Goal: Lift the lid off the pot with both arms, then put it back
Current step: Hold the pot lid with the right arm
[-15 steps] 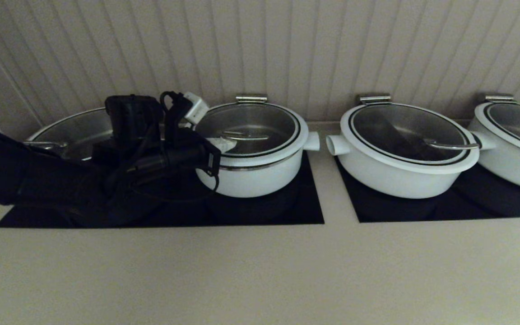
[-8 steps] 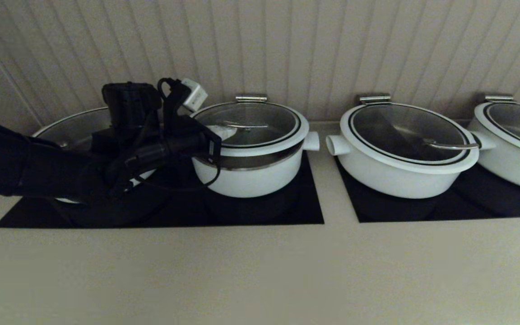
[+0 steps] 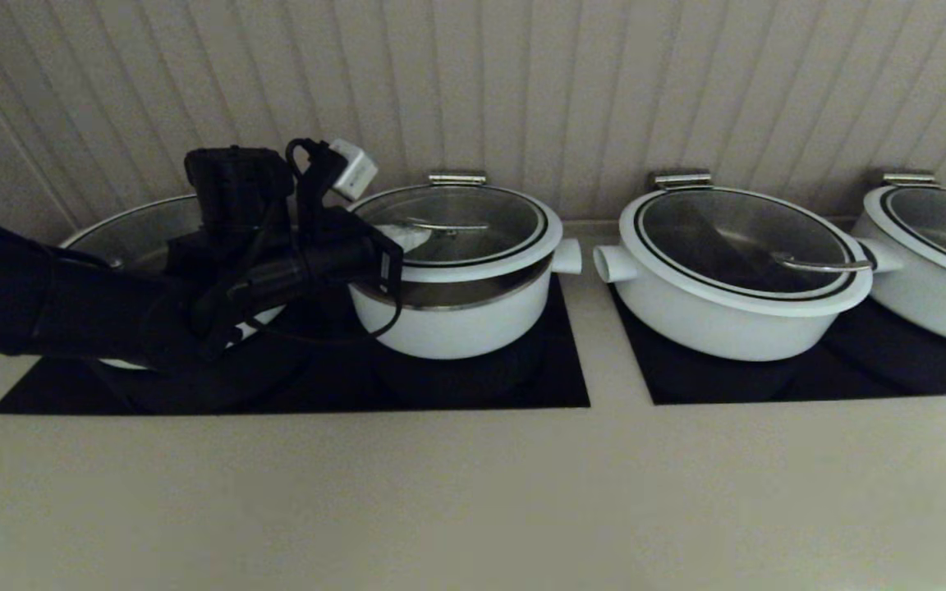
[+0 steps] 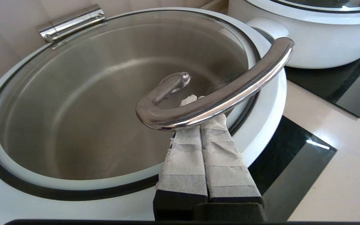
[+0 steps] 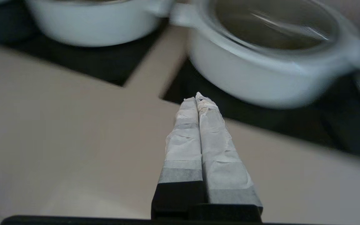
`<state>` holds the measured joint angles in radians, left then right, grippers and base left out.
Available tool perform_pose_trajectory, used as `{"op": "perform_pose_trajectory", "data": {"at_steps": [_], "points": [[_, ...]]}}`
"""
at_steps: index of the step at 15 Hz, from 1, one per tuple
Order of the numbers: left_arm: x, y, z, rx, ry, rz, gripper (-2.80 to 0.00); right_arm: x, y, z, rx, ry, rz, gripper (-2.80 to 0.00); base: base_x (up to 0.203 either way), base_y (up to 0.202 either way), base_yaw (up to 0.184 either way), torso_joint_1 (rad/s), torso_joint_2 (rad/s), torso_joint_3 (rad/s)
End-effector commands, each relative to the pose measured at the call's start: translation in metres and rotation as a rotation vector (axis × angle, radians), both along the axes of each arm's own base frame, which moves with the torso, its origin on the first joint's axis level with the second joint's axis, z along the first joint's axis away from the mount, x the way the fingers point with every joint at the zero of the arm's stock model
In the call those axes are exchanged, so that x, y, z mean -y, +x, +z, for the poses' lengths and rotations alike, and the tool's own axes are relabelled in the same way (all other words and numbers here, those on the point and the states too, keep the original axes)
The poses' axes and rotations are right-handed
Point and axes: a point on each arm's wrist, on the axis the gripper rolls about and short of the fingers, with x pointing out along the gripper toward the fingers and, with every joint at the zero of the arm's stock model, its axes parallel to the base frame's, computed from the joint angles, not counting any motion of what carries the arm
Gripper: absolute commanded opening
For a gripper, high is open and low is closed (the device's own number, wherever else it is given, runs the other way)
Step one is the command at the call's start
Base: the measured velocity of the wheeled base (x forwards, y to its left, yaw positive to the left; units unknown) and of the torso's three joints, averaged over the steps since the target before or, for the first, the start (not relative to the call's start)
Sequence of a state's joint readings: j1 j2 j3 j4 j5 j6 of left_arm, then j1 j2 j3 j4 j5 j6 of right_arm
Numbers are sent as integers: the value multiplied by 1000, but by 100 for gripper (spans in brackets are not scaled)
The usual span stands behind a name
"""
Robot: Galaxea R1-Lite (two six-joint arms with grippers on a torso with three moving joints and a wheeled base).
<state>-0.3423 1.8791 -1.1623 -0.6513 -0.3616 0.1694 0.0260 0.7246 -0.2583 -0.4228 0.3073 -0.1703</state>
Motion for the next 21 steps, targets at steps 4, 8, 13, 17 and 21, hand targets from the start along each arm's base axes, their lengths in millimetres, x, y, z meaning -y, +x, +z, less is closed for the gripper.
{"op": "perform_pose_trajectory", "data": {"at_steps": [4,8,13,17,21], "points": [[0,0,1,5,-1,1,-280,-38,97,-27,-159,-114,462,-280,0,0,0,0,0,0],[0,0,1,4,-2,1,-280,-84,149,-44,-81,-85,624,-280,0,0,0,0,0,0],[-1,0,1,3,-1,37,-280,-129,207,-32,42,-11,687,-280,0,0,0,0,0,0],[-1,1,0,0,-4,46,-280,-139,216,-41,47,-3,704,-280,0,0,0,0,0,0],[-1,2,-2,-5,-2,46,-280,-148,234,-42,64,2,706,-280,0,0,0,0,0,0]]}}
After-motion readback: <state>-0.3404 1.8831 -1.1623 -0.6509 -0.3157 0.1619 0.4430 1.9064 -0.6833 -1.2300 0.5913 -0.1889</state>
